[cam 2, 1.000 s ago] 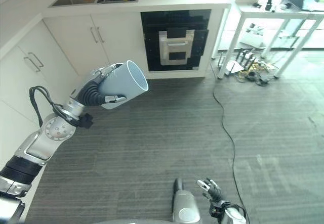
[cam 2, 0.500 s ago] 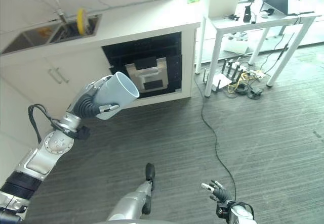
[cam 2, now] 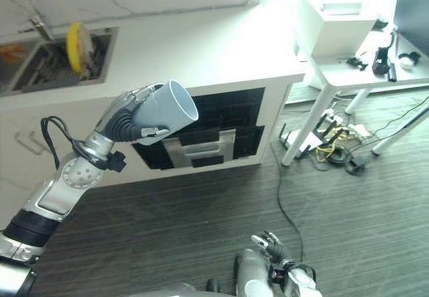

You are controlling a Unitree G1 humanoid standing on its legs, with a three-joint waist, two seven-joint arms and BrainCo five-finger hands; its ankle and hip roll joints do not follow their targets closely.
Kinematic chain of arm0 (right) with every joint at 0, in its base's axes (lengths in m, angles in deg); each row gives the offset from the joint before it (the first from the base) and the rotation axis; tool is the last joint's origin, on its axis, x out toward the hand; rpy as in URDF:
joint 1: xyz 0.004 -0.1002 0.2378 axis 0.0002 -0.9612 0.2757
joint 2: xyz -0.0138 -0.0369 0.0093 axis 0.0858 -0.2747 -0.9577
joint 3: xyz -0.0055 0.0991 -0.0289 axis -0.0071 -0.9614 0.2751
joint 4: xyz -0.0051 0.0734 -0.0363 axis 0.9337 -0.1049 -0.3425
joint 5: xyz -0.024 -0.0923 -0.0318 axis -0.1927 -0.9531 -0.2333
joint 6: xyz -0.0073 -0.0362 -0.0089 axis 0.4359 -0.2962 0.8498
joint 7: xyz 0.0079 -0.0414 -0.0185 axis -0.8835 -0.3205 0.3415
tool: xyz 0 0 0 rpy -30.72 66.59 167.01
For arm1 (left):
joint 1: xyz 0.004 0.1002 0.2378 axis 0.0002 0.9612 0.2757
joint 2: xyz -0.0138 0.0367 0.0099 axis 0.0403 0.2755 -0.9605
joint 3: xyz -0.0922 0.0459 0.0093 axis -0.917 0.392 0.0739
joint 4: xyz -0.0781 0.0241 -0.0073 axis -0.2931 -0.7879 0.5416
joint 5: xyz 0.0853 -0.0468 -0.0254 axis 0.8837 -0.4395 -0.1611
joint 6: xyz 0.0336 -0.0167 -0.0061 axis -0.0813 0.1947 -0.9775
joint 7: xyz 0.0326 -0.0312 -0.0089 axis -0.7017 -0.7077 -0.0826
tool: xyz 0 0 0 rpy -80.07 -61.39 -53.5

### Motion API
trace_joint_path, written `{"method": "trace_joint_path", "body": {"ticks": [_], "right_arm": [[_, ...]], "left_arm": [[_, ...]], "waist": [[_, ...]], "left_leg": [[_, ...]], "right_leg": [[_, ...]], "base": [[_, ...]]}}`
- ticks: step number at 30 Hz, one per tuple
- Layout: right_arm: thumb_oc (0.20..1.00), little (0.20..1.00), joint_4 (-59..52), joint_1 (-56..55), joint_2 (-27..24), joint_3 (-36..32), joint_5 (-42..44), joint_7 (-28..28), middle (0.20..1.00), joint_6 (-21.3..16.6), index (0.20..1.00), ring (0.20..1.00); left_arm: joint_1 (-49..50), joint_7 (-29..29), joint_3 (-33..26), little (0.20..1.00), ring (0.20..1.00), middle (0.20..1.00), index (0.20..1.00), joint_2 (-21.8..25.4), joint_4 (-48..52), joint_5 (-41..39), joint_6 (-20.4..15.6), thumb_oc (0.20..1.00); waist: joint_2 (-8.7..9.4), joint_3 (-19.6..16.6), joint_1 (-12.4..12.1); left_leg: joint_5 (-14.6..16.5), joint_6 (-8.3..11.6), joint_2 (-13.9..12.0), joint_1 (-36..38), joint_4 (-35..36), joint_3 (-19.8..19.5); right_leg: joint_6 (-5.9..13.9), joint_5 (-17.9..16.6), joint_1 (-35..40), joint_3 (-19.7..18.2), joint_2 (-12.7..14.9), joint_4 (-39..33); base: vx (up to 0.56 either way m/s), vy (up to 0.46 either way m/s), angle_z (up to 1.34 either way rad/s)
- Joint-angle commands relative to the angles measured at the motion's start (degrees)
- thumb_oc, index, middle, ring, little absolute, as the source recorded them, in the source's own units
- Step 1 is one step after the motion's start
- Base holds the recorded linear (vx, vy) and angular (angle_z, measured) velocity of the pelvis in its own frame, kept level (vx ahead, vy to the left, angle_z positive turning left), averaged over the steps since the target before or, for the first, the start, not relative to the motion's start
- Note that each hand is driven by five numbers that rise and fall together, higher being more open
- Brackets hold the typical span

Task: Place the dishes in the dishwasher.

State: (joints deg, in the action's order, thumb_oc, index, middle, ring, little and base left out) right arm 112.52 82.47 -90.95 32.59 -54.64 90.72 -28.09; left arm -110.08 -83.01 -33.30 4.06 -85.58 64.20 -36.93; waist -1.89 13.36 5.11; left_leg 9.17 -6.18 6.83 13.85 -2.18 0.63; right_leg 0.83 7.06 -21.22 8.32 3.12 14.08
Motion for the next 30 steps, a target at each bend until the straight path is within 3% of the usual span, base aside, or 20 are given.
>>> {"method": "trace_joint_path", "body": {"ticks": [1,4,12,24,28,30], "right_arm": [[1.0,1.0,1.51,1.82,-1.83,-0.58,-0.38,1.88,1.0,-1.14,1.0,1.0],[1.0,1.0,2.63,2.97,-2.13,0.78,0.05,1.06,1.0,-0.5,1.0,1.0],[1.0,1.0,4.49,2.99,-3.54,1.27,-0.73,1.94,1.0,-1.2,1.0,1.0],[1.0,1.0,6.15,2.59,-3.62,0.55,-0.73,2.3,1.0,-2.12,1.0,1.0],[1.0,1.0,6.18,2.01,-4.11,-1.25,1.75,-1.06,1.0,-2.13,1.0,1.0],[1.0,1.0,6.33,2.01,-5.15,-2.51,3.11,-1.87,1.0,-2.56,1.0,1.0]], "left_arm": [[1.69,-3.31,-4.21,0.2,0.2,0.2,0.2,1.64,5.0,0.68,-1.14,0.2],[3.79,-3.92,-4.56,0.2,0.2,0.2,0.2,1.32,5.95,1.2,-0.6,0.2],[5.36,-3.28,-6.62,0.2,0.2,0.2,0.2,3.1,6.83,-1.72,-0.34,0.2],[6.81,-2.64,-7.94,0.2,0.2,0.2,0.2,2.95,8.01,-1.85,-0.15,0.2],[6.11,-3.32,-7.05,0.2,0.2,0.2,0.2,1.61,8.09,-1.9,-1.06,0.2],[4.95,-3.23,-6.62,0.2,0.2,0.2,0.2,1.33,8.12,-2.2,-1.84,0.2]], "waist": [[0.61,-2.02,-1.85],[0.59,-3.62,-2.68],[-0.12,-4.16,-2.75],[-0.76,-4.49,-2.88],[0.14,-3.92,-2.18],[0.25,-3.37,-1.52]], "left_leg": [[-1.83,2.33,-3.49,-8.86,-1.49,0.29],[-2.45,3.71,-4.71,-8.1,-0.39,0.72],[-3.44,5.89,-6.7,-7.93,0.51,1.79],[-4.2,7.27,-7.66,-7.87,1.17,2.64],[-1.94,7.66,-7.53,-10.46,-6.29,3.54],[-2.36,8.11,-9.27,-11.35,-7.0,5.43]], "right_leg": [[6.88,-3.13,16.55,-1.72,1.76,-0.71],[5.61,-2.25,21.75,-1.69,0.15,-6.27],[4.17,-1.74,25.16,-1.32,-1.27,-10.36],[3.83,-1.5,27.14,-0.53,-1.09,-12.63],[3.57,-1.8,26.96,-1.1,-0.04,-12.12],[3.47,-1.89,26.37,-0.49,0.49,-11.43]], "base": [[0.15,-0.211,0.59],[0.14,-0.184,0.23],[0.02,-0.09,-0.16],[0.0,0.001,0.06],[-0.06,0.097,0.06],[-0.14,0.211,0.19]]}}
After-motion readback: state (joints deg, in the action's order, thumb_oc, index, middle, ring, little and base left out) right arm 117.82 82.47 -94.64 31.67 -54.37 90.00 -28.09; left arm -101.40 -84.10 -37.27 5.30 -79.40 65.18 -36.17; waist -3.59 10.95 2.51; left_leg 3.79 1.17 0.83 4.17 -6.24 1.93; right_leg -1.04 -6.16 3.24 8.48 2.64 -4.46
